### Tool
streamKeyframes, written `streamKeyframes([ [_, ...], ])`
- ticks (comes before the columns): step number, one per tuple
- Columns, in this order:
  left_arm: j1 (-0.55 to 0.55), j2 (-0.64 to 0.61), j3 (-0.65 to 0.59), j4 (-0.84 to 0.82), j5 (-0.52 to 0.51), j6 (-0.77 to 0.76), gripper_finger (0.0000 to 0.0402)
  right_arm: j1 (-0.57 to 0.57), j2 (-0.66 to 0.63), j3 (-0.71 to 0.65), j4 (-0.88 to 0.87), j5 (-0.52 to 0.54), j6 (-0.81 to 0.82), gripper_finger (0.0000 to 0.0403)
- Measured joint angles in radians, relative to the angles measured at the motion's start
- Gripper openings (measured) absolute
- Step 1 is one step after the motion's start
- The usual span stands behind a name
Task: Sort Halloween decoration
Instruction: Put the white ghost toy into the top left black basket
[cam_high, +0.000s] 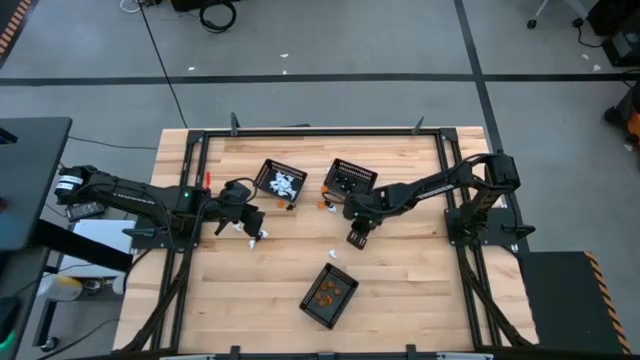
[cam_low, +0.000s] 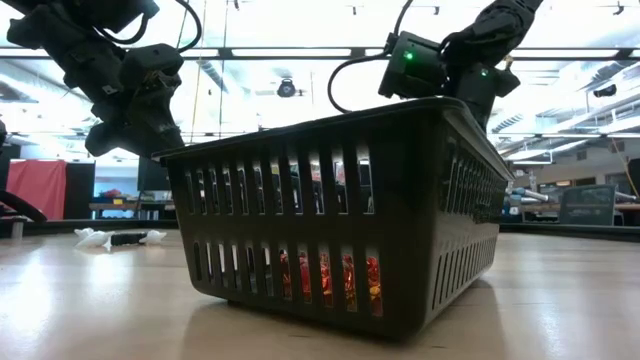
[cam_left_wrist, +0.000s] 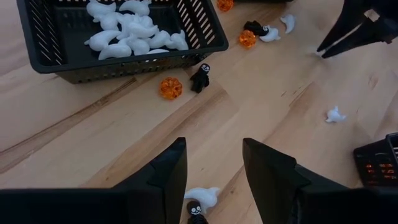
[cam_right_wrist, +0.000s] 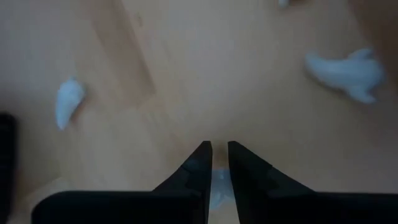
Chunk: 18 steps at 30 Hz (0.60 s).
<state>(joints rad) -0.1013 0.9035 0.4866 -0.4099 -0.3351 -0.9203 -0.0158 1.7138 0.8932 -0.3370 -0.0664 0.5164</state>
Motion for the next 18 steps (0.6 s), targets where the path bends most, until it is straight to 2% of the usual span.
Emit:
streamKeyframes([
  [9, 0.000, 0.000, 0.000, -0.001, 0.000, 0.000, 0.0164, -0.010, -0.001, 0.000, 0.068, -0.094, 0.035, 0.0054],
  [18, 0.000, 0.000, 0.000, -0.002, 0.000, 0.000, 0.0164, -0.082, -0.003, 0.001, 0.402, -0.216, 0.218, 0.0054],
])
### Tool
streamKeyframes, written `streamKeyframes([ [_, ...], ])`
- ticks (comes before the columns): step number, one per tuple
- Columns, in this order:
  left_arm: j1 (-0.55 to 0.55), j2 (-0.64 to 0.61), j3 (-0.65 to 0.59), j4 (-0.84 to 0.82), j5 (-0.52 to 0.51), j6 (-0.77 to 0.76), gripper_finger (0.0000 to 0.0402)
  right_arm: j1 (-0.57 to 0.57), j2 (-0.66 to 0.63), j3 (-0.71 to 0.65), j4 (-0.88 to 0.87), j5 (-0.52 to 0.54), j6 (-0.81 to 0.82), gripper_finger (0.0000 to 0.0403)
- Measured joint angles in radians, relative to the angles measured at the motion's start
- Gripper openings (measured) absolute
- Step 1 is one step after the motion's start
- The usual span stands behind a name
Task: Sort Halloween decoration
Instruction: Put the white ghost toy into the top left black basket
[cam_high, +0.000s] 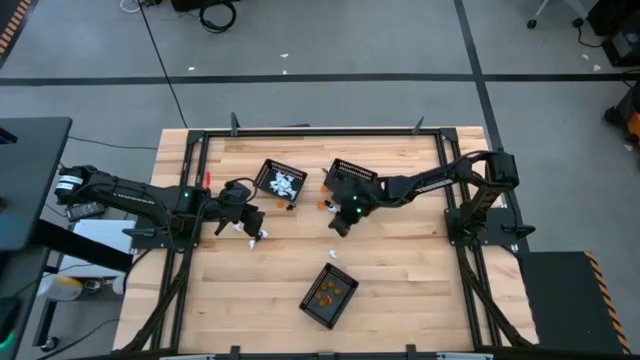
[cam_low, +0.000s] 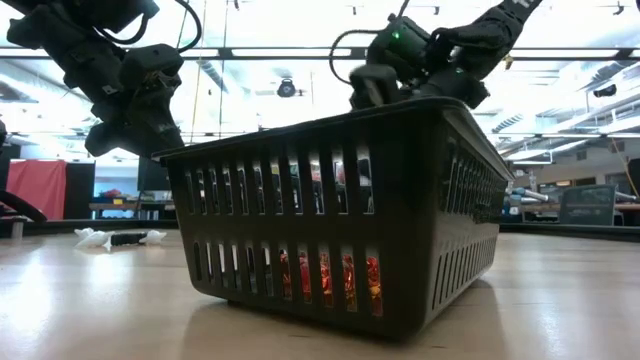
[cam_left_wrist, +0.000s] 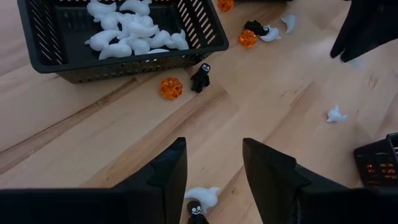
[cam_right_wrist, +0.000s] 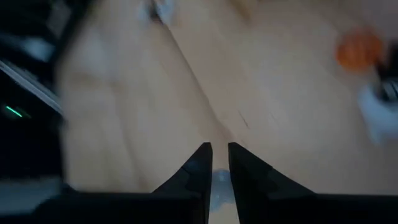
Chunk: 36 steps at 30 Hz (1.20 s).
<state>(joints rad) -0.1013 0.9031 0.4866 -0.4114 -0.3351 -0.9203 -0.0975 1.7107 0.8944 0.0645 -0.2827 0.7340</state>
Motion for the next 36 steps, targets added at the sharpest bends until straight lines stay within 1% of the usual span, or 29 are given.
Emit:
streamKeyframes([
  [4, 0.000, 0.000, 0.000, 0.000, 0.000, 0.000, 0.0164, -0.036, 0.007, 0.015, 0.166, 0.017, 0.095, 0.0054],
  [7, 0.000, 0.000, 0.000, 0.000, 0.000, 0.000, 0.0164, -0.057, 0.043, 0.088, 0.180, 0.061, 0.105, 0.0054],
  [10, 0.000, 0.000, 0.000, 0.004, 0.000, -0.005, 0.0164, -0.074, 0.113, 0.206, 0.168, 0.065, 0.077, 0.0054],
  [12, 0.000, 0.000, 0.000, 0.004, 0.001, -0.010, 0.0164, -0.087, 0.167, 0.290, 0.133, 0.083, 0.060, 0.0054],
  [15, 0.000, 0.000, 0.000, 0.003, 0.032, -0.021, 0.0164, -0.109, 0.258, 0.425, 0.066, 0.103, 0.033, 0.0054],
  [20, -0.008, 0.000, 0.000, 0.000, 0.059, -0.058, 0.0164, -0.136, 0.385, 0.631, -0.093, 0.123, -0.056, 0.0054],
  [23, -0.010, 0.000, 0.000, 0.004, 0.059, -0.075, 0.0164, -0.143, 0.445, 0.738, -0.207, 0.180, -0.125, 0.0054],
  [26, -0.010, 0.000, 0.000, 0.004, 0.059, -0.095, 0.0164, -0.149, 0.498, 0.830, -0.281, 0.229, -0.194, 0.0054],
  [30, -0.010, 0.000, 0.000, 0.004, 0.059, -0.116, 0.0164, -0.157, 0.574, 0.937, -0.383, 0.257, -0.278, 0.0054],
  [33, -0.010, 0.000, 0.000, 0.007, 0.059, -0.118, 0.0164, -0.162, 0.626, 1.004, -0.448, 0.255, -0.333, 0.0054],
  [36, -0.010, 0.000, 0.000, 0.006, 0.059, -0.118, 0.0164, -0.163, 0.662, 1.065, -0.507, 0.221, -0.369, 0.0055],
])
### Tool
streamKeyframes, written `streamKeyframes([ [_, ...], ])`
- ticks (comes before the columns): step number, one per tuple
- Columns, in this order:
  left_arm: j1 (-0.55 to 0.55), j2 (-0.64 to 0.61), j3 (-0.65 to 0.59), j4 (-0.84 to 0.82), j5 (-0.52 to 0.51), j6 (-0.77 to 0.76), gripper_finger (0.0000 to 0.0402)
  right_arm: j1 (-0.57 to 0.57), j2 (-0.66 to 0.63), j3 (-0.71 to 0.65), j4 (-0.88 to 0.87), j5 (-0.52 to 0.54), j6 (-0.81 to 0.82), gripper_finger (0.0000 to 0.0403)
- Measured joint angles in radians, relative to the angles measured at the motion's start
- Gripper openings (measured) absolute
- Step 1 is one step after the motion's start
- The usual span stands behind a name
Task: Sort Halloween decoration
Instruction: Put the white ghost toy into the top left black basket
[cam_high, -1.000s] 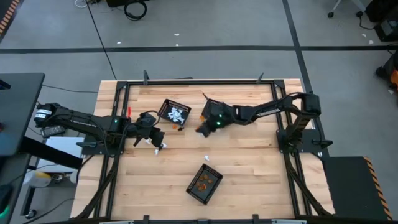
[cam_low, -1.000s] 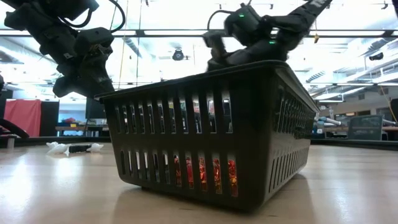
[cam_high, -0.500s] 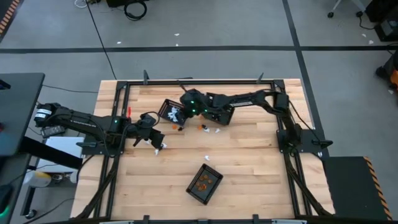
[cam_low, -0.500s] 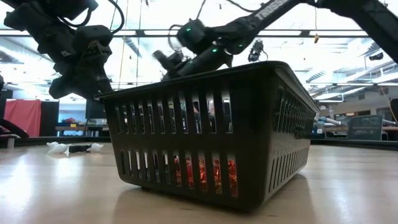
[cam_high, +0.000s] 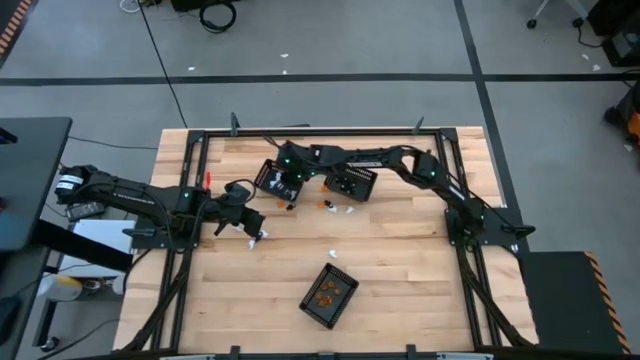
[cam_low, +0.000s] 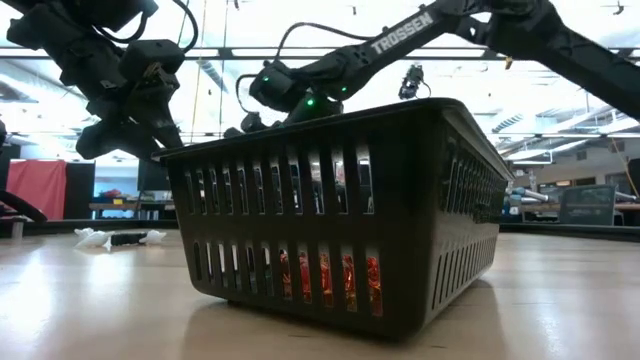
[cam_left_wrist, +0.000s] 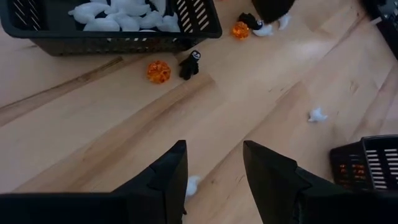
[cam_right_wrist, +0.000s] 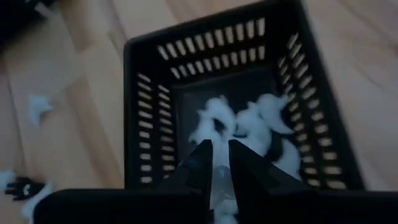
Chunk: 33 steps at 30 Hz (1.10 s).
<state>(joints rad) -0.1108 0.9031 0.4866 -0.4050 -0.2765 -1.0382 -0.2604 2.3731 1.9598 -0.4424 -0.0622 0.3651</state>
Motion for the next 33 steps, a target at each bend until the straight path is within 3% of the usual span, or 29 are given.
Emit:
streamKeyframes([
  [5, 0.000, 0.000, 0.000, -0.002, -0.001, 0.001, 0.0164, -0.005, -0.006, 0.016, -0.038, -0.008, -0.035, 0.0065],
  [11, 0.000, 0.000, 0.000, -0.003, -0.018, 0.010, 0.0164, -0.028, -0.011, 0.016, -0.054, -0.065, -0.036, 0.0107],
  [21, 0.000, 0.000, 0.000, -0.004, -0.019, 0.039, 0.0165, -0.037, -0.012, 0.016, -0.100, -0.069, -0.019, 0.0163],
  [33, 0.000, 0.000, 0.000, 0.002, 0.051, 0.111, 0.0165, -0.037, -0.094, 0.016, -0.163, -0.008, 0.049, 0.0170],
])
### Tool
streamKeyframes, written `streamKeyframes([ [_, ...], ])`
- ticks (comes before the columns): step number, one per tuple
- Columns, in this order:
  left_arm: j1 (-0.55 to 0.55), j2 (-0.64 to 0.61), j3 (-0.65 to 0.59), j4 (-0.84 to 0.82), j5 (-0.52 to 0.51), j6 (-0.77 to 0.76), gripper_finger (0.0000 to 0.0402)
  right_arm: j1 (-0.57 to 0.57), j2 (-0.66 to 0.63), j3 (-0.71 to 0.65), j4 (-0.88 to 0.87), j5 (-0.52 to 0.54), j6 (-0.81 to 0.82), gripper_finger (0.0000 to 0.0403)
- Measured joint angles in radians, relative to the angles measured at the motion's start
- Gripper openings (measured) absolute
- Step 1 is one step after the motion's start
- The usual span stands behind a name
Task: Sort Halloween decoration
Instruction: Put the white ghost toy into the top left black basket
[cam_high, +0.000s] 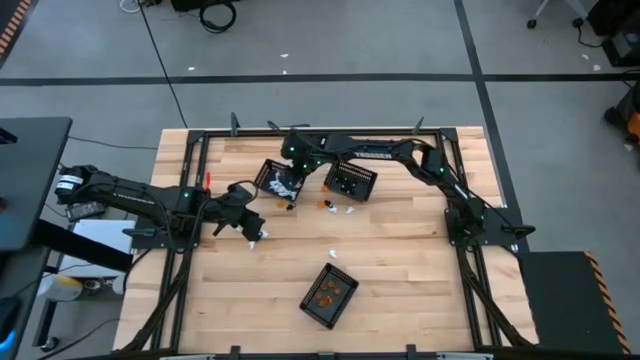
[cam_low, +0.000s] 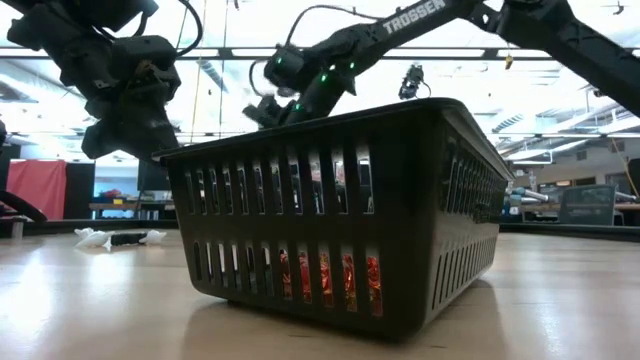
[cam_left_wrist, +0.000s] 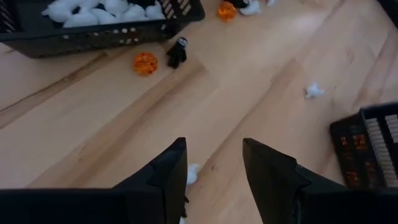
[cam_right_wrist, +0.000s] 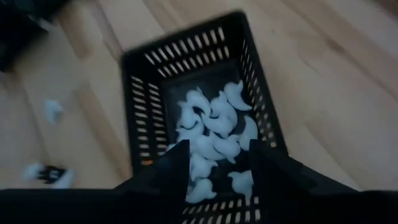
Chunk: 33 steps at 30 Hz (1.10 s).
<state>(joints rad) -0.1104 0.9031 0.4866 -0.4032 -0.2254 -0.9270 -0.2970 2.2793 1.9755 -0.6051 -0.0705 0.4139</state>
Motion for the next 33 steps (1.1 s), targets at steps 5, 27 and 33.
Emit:
streamKeyframes([
  [5, 0.000, 0.000, 0.000, 0.001, 0.040, 0.049, 0.0165, 0.006, -0.094, 0.000, -0.037, 0.020, 0.020, 0.0170],
  [27, -0.008, 0.000, 0.000, 0.249, 0.055, 0.341, 0.0164, 0.393, -0.379, -0.015, -0.504, 0.361, 0.198, 0.0170],
  [33, -0.017, 0.000, 0.000, 0.427, 0.137, 0.371, 0.0164, 0.459, -0.438, -0.201, -0.481, 0.391, 0.274, 0.0166],
])
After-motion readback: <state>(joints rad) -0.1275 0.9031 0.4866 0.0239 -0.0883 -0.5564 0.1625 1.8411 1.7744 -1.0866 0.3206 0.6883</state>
